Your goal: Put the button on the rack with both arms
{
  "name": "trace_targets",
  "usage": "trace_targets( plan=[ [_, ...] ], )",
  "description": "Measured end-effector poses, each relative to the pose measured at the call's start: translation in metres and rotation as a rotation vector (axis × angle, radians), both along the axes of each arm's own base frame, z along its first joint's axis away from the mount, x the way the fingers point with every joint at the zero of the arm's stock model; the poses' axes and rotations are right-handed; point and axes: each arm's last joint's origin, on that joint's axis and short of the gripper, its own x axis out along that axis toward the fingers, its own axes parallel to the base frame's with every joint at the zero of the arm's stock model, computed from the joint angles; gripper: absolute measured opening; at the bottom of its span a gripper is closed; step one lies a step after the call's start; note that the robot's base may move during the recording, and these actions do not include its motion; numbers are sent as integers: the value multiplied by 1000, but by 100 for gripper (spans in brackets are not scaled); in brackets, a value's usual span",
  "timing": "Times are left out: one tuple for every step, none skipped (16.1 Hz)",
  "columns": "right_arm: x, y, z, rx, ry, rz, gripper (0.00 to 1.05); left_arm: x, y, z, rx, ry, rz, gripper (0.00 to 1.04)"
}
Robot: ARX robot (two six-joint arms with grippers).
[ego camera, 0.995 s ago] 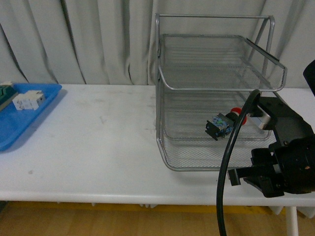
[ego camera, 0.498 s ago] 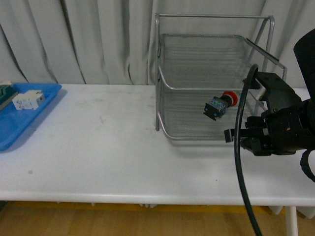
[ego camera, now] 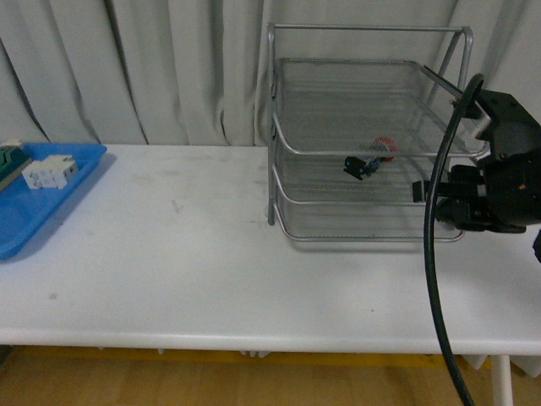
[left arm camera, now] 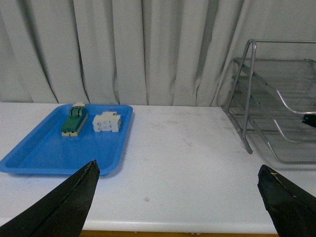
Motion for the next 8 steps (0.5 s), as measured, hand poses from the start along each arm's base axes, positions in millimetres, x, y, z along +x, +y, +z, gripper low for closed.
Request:
trace_targets(
  plan=[
    [-14,-1,1,21,-27,22,2,0,0,0,0,0,0,98],
    [-34,-5,4,40,-77,38,2,0,0,0,0,0,0,98],
    [-46,-9,5,52,-103,52,2,0,0,0,0,0,0,98],
    [-69,-21,9,67,-151,44,2,0,0,0,0,0,0,98],
    [-85,-34,10,77,-174,18,2,0,0,0,0,0,0,98],
    [-106,-55,13,99,-193,-40,2,0,0,0,0,0,0,98],
    [-122,-75,20,108,-221,-106,2,0,0,0,0,0,0,98],
    [-130,-100,39,59,-401,-187,2,0,0,0,0,0,0,98]
  ],
)
